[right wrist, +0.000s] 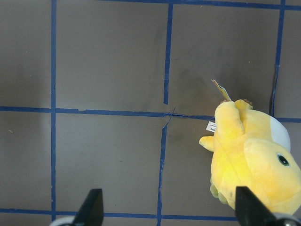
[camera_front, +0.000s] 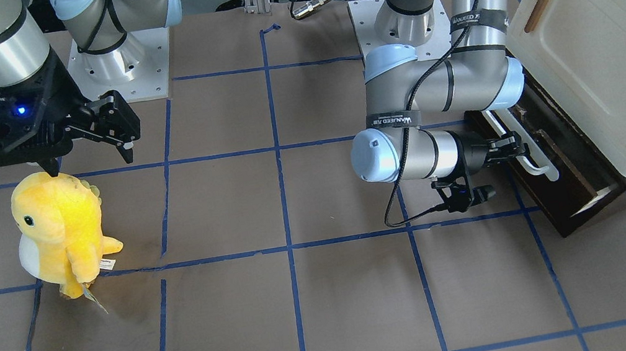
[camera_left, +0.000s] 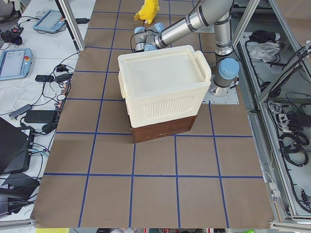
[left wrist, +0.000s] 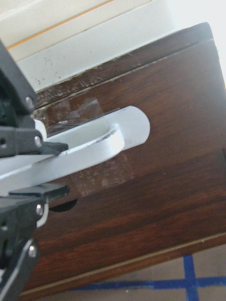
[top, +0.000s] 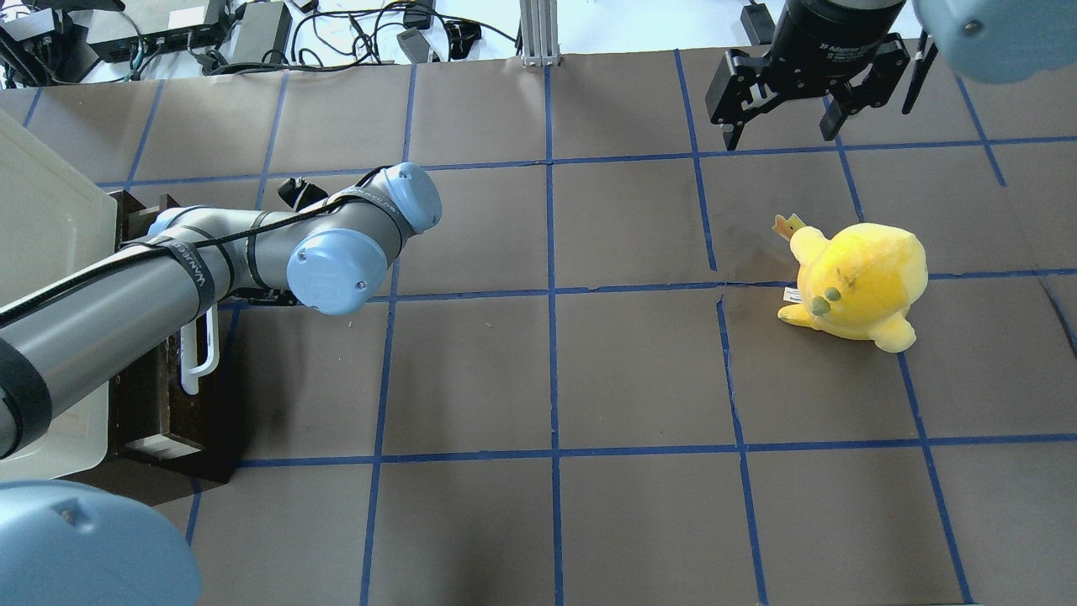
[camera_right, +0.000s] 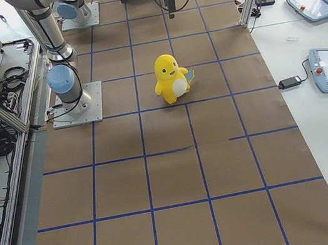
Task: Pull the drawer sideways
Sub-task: 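Pull the handle with the left gripper, sliding the drawer out sideways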
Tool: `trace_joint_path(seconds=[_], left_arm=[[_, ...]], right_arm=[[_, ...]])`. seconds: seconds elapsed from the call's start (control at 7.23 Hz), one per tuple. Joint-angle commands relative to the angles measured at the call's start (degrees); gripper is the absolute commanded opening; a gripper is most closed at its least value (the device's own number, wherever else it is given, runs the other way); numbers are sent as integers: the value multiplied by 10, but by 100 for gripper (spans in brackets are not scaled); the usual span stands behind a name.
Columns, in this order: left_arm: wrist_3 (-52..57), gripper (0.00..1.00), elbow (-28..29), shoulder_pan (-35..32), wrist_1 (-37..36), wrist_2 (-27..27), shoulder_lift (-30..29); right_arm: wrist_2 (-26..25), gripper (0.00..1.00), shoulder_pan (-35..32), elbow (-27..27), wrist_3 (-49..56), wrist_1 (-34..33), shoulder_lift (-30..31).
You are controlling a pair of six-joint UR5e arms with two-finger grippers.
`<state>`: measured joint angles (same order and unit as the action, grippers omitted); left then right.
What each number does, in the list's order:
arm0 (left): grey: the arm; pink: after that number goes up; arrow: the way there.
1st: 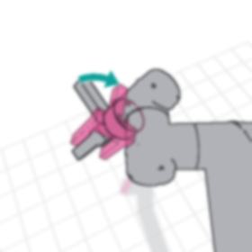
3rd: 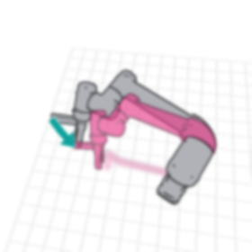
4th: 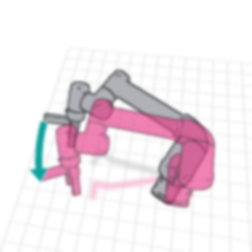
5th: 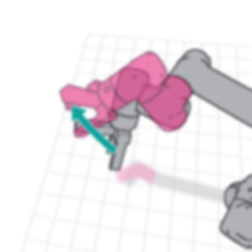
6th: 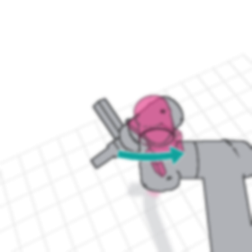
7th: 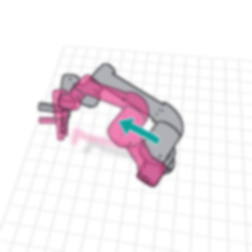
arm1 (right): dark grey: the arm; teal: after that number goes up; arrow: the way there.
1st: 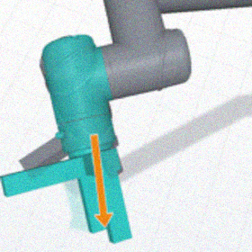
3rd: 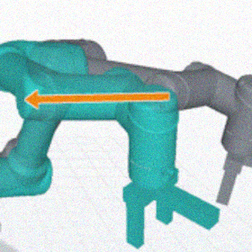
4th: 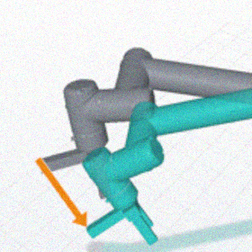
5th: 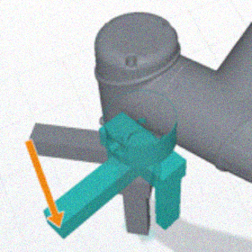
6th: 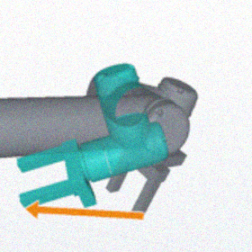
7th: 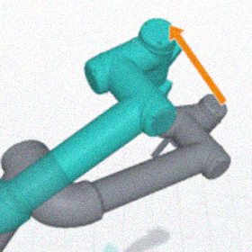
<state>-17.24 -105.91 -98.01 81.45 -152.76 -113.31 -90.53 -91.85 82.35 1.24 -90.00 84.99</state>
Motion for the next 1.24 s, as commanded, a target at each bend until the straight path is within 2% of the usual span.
trace_joint_path(seconds=[0.0,1.11], left_arm=[[19,24,17,-14,-4,35,1],[23,25,26,-35,-4,38,0]], right_arm=[[0,100,0,0,0,0,0],[0,100,0,0,1,0,0]])
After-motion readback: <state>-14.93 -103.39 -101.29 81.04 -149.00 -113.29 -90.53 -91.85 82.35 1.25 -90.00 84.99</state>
